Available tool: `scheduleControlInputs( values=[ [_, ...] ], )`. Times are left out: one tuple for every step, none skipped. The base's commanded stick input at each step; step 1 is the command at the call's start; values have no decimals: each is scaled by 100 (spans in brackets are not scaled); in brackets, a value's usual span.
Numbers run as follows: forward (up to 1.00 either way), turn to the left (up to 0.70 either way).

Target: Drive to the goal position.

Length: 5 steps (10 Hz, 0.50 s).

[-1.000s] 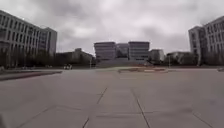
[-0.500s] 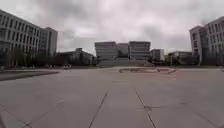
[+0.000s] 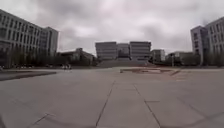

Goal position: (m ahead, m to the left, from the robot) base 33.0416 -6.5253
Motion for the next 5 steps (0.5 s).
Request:
scheduleControlInputs(
  values=[
    [100,0],
    [100,0],
    [100,0],
    [100,0],
    [100,0]
  ],
)
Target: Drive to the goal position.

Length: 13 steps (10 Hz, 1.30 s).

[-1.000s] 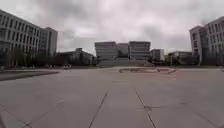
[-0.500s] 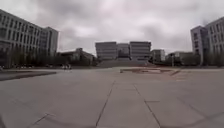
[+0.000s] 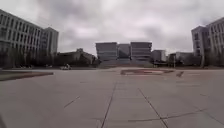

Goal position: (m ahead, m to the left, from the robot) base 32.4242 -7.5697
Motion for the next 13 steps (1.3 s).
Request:
scheduleControlInputs(
  values=[
    [100,0],
    [100,0],
    [100,0],
    [100,0],
    [100,0],
    [100,0],
    [100,0],
    [100,0],
    [100,0],
    [100,0],
    [100,-1],
    [100,-34],
    [100,-12]
  ],
)
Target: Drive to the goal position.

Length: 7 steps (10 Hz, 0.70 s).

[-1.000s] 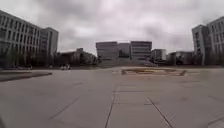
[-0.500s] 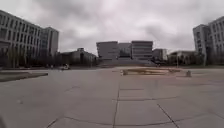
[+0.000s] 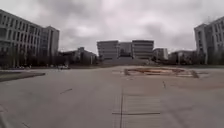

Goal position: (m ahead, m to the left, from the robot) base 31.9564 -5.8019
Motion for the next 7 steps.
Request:
scheduleControlInputs(
  values=[
    [100,0],
    [100,0],
    [100,0],
    [100,-12],
    [100,-37],
    [100,-16],
    [100,0]
  ],
)
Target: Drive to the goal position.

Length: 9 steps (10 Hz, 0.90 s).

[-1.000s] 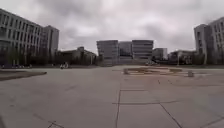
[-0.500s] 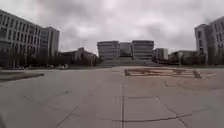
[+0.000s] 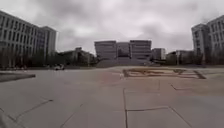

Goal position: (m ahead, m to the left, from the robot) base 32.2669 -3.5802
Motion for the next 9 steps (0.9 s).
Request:
scheduleControlInputs(
  values=[
    [100,0],
    [100,-1],
    [100,-8],
    [100,-4],
    [100,-1],
    [100,0],
    [100,0],
    [100,0],
    [100,0]
  ],
)
